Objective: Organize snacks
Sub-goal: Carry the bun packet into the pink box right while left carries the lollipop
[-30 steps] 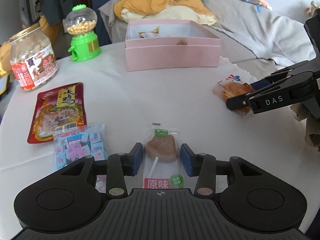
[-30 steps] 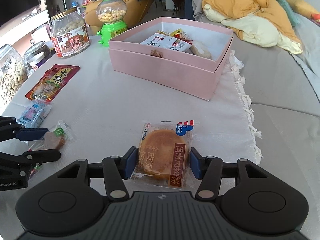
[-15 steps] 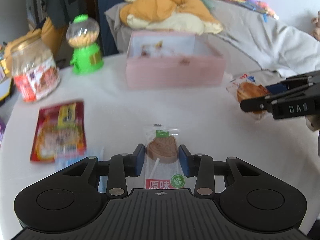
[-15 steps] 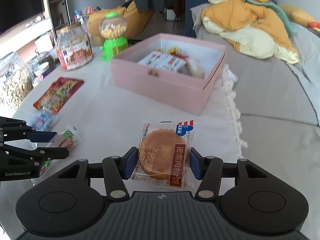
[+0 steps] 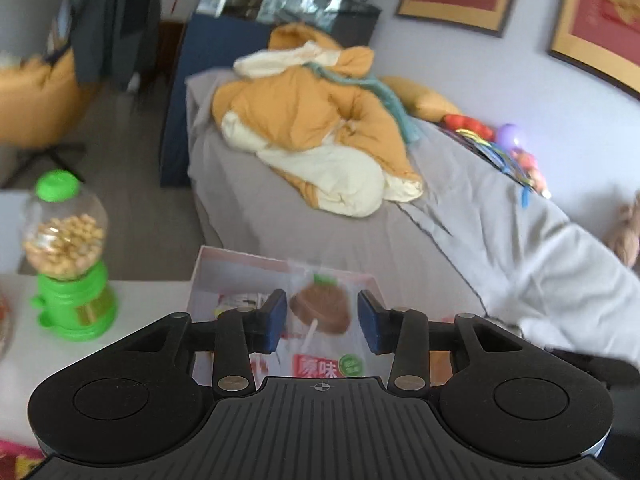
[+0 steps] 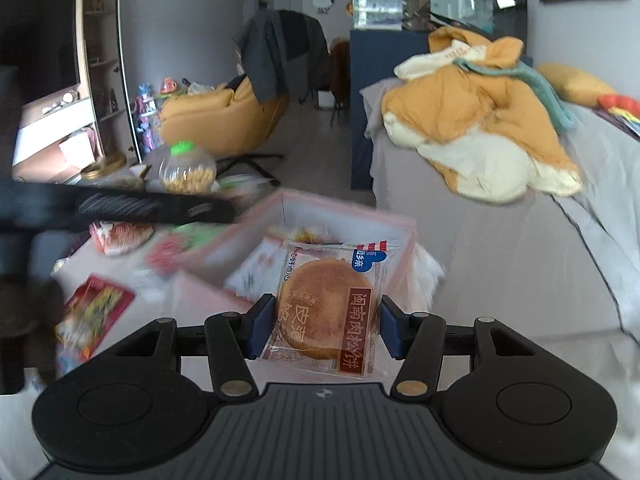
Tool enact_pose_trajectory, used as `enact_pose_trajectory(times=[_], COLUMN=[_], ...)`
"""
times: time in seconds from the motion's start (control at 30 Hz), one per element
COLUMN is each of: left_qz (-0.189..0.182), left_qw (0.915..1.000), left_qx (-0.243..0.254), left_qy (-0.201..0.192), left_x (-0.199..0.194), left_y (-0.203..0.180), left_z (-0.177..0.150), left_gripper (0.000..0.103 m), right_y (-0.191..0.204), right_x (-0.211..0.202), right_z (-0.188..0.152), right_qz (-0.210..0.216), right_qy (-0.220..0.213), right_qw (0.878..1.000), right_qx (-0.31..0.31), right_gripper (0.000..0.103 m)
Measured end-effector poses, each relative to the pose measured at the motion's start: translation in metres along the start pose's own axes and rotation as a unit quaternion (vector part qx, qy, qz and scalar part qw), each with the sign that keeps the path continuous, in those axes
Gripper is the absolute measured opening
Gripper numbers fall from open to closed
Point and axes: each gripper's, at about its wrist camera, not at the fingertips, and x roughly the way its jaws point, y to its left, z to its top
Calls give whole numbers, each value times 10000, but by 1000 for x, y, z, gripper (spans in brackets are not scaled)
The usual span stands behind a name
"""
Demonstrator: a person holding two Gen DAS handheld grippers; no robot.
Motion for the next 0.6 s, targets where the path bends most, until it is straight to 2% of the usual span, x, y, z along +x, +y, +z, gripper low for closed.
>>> enact_pose_trajectory(times=[0.1,0.2,0.27,0.37,0.47,0.6], left_qz=[-38,220,384,849,1215,1997], left_qw=[10000,9997,9991,9961,9920,9781], left_qx=[-90,-92,-122,-140,-263,-564], left_qy=[-15,36,137,206,208,147], left_x=[-8,-31,-45,-79,-116,-175], left_y=[14,35,53,85,112,138], left_z=[-4,-22,-34,-59,-81,-119], left_gripper=[44,44,44,44,44,44], right_y=[-4,-6,-3,6,32,87], right_x=[22,22,24,27,30,38], right_z=[8,2,-3,-9,-16,-27], right_qz=[-112,24,-64,115,452,778], right_qy=[100,31,64,254,468,754], right_qw=[9999,10000,9999,9995,9977,9940], right_qx=[54,86,55,164,166,-170], right_gripper=[63,76,77,77,77,82])
